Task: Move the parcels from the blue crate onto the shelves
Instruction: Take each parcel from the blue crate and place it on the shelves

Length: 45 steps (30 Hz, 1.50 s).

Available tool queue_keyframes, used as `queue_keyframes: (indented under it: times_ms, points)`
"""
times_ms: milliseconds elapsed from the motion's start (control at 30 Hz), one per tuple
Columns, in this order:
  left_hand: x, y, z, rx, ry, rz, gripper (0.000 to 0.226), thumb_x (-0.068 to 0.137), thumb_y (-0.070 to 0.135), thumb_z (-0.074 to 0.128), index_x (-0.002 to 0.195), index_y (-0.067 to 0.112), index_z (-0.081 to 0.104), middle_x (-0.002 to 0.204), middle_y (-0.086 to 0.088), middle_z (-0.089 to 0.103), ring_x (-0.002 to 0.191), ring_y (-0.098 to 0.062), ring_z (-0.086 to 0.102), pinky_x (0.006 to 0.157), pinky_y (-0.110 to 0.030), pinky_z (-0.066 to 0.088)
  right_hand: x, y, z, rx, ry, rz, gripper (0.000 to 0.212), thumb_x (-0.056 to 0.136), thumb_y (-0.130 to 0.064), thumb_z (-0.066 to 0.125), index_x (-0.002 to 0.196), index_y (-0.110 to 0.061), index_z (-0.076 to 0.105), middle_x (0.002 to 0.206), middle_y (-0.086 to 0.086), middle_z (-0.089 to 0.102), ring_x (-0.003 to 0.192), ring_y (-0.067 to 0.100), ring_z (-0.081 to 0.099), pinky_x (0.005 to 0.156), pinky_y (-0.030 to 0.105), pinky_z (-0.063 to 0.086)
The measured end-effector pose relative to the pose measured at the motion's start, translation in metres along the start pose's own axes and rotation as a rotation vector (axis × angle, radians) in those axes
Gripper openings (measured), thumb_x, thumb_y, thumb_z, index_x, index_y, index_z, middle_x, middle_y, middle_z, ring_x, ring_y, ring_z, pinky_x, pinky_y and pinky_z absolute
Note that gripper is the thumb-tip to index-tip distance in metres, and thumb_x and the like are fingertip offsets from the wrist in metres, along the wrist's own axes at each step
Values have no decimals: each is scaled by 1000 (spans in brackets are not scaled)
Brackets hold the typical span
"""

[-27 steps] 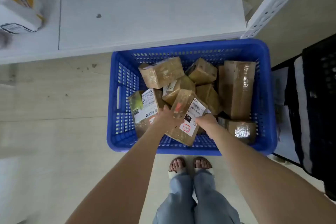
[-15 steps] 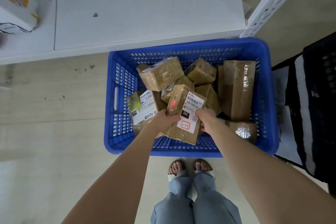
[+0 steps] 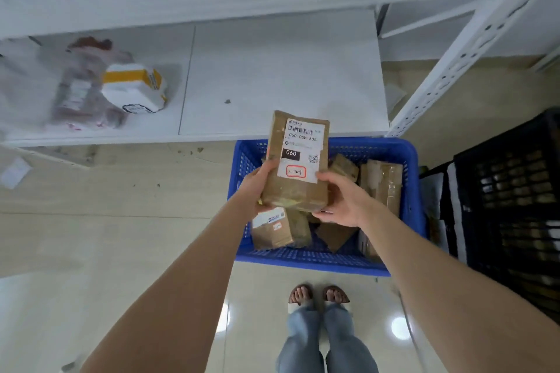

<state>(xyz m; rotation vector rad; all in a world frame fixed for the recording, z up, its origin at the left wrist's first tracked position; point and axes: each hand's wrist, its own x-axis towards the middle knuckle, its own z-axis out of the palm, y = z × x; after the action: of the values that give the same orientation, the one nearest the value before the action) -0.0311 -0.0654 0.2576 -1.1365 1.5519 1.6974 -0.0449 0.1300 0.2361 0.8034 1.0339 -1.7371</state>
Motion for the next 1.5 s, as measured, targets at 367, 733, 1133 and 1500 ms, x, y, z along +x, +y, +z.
queue_keyframes:
  times_ms: [367,733,1133,1500]
  points:
    - [-154,62,-51,-57,-127,119,42,87,40,63,115,9,58,117,-13,63,102,-27,63,80,-41,58,-135,-45,92,-133,-56,-96,47,75,-25,74,118,-13,58,122,15,63,118,29,57,99,41,47]
    - [-238,74,-63,-99,-41,299,43,87,41,63,114,7,59,107,-11,67,93,-28,66,81,-42,57,-204,-56,136,-205,-140,-168,34,81,-23,71,111,-14,58,115,13,65,111,29,59,102,42,45]
    - [-275,78,-74,-119,-1,387,38,90,38,60,112,8,61,101,-10,67,87,-26,66,82,-44,56,-221,-58,159,-287,-204,-218,36,80,-25,72,112,-14,60,115,12,66,111,28,60,100,44,47]
    - [-275,88,-133,-96,-52,435,32,90,36,60,107,9,64,104,-10,67,88,-26,66,85,-47,55,-211,-38,210,-291,-161,-306,33,83,-23,69,113,-14,60,114,13,67,110,27,61,96,43,50]
